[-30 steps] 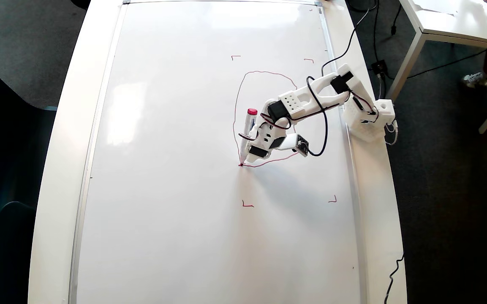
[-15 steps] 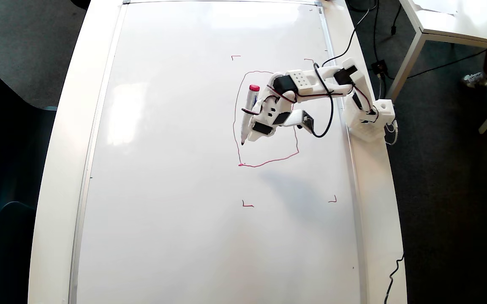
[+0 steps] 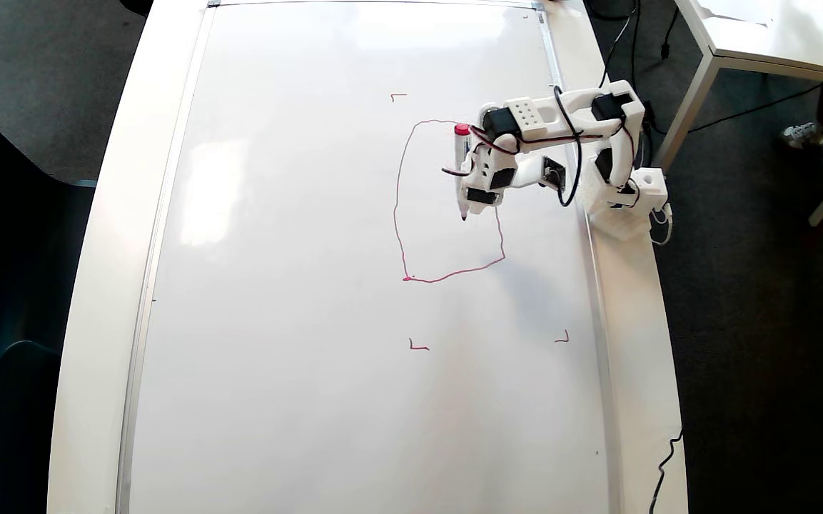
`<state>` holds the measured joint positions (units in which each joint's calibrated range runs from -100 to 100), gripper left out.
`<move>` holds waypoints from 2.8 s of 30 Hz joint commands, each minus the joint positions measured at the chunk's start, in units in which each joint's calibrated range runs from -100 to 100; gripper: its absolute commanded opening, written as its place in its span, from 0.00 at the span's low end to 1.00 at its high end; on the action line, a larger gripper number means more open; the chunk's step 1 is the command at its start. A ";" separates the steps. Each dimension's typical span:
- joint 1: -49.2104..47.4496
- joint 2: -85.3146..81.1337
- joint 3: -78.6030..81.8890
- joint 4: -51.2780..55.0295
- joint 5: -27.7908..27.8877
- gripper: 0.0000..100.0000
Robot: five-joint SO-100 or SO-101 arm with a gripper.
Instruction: Draw on a whiteboard a robot head using a pen attached to the gripper
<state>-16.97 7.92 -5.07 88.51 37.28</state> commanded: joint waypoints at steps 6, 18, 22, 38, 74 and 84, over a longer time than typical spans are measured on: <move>-3.77 0.00 6.21 -8.24 -2.27 0.01; -3.55 4.78 5.57 -12.23 -2.32 0.01; -3.69 4.95 4.39 -12.75 -2.32 0.01; -3.84 12.25 -4.05 -16.14 -3.50 0.01; 3.16 18.70 -11.86 -16.23 0.04 0.01; 4.33 18.37 -10.68 -14.40 0.20 0.01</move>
<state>-13.20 27.66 -16.49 72.55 37.17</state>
